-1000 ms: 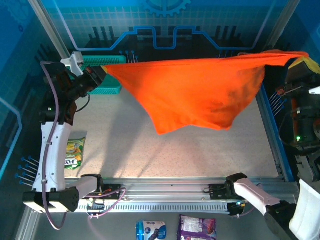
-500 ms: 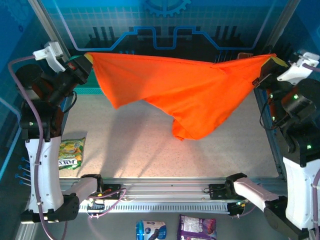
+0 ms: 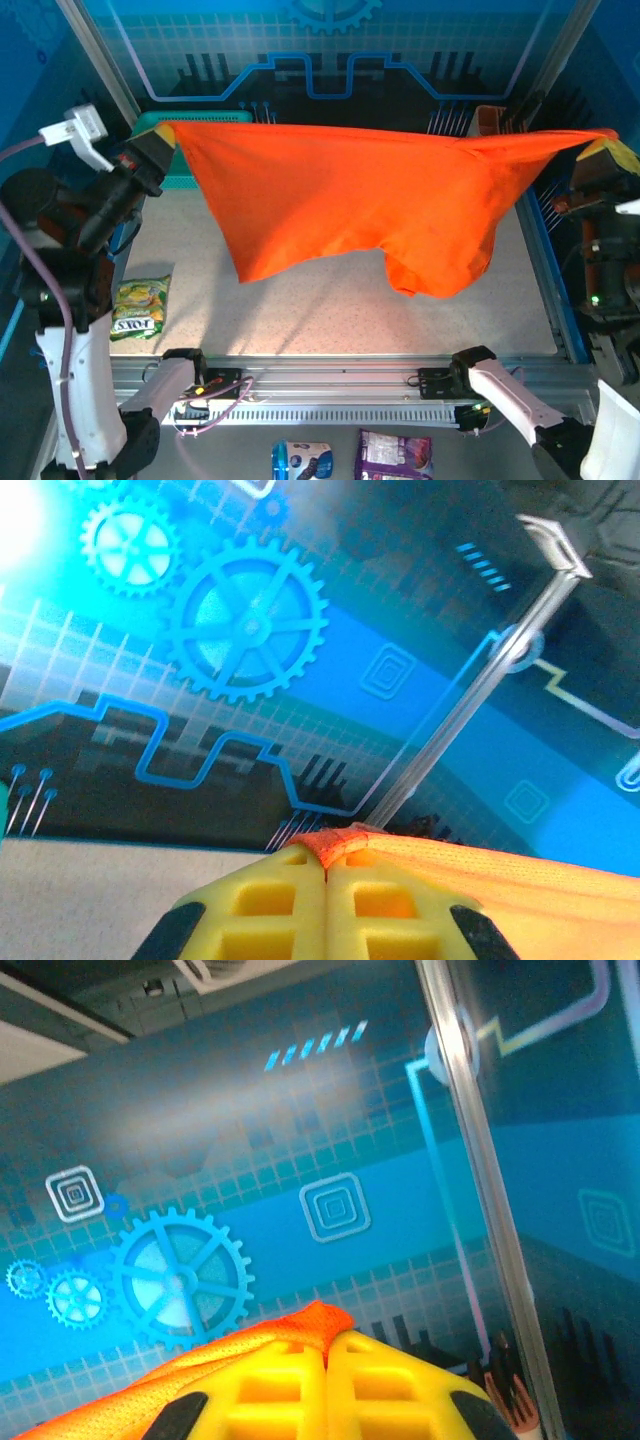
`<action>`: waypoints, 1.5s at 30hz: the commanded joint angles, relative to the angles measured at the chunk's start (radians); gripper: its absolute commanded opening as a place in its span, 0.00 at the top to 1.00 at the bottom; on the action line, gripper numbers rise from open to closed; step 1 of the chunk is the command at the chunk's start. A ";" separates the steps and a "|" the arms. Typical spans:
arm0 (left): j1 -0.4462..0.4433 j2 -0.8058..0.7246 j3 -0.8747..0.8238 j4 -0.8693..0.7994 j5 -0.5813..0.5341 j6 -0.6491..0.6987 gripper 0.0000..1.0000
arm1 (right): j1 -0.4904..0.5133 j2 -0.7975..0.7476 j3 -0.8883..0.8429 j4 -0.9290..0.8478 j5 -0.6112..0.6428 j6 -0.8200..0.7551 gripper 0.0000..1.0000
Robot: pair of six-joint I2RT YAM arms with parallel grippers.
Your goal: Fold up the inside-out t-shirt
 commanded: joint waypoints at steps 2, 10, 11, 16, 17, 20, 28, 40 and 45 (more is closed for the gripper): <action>0.012 -0.050 0.012 0.067 -0.009 0.014 1.00 | -0.012 -0.031 0.074 0.083 0.068 -0.071 1.00; 0.012 0.020 0.015 0.076 0.026 -0.027 1.00 | -0.012 0.092 0.182 0.063 0.083 -0.118 1.00; 0.012 0.039 -0.005 0.101 0.040 -0.046 1.00 | -0.013 0.118 0.186 0.060 0.089 -0.124 1.00; -0.002 0.152 -0.150 0.221 0.067 -0.088 1.00 | -0.013 0.281 0.146 0.066 0.142 -0.168 1.00; -0.013 0.183 -0.179 0.228 0.050 -0.075 1.00 | -0.018 0.317 0.117 0.081 0.145 -0.173 1.00; -0.045 0.311 -0.245 0.252 0.049 -0.035 1.00 | -0.073 0.422 0.007 0.124 0.104 -0.114 1.00; -0.115 0.796 -0.089 0.176 -0.103 0.090 0.79 | -0.216 0.920 -0.054 0.245 -0.116 0.080 0.89; -0.242 0.882 0.134 -0.107 -0.163 0.174 0.47 | -0.235 1.063 0.067 -0.083 -0.360 0.094 0.49; -0.379 0.773 -0.156 -0.050 -0.164 0.104 0.48 | -0.264 0.923 -0.175 -0.122 -0.485 0.090 0.44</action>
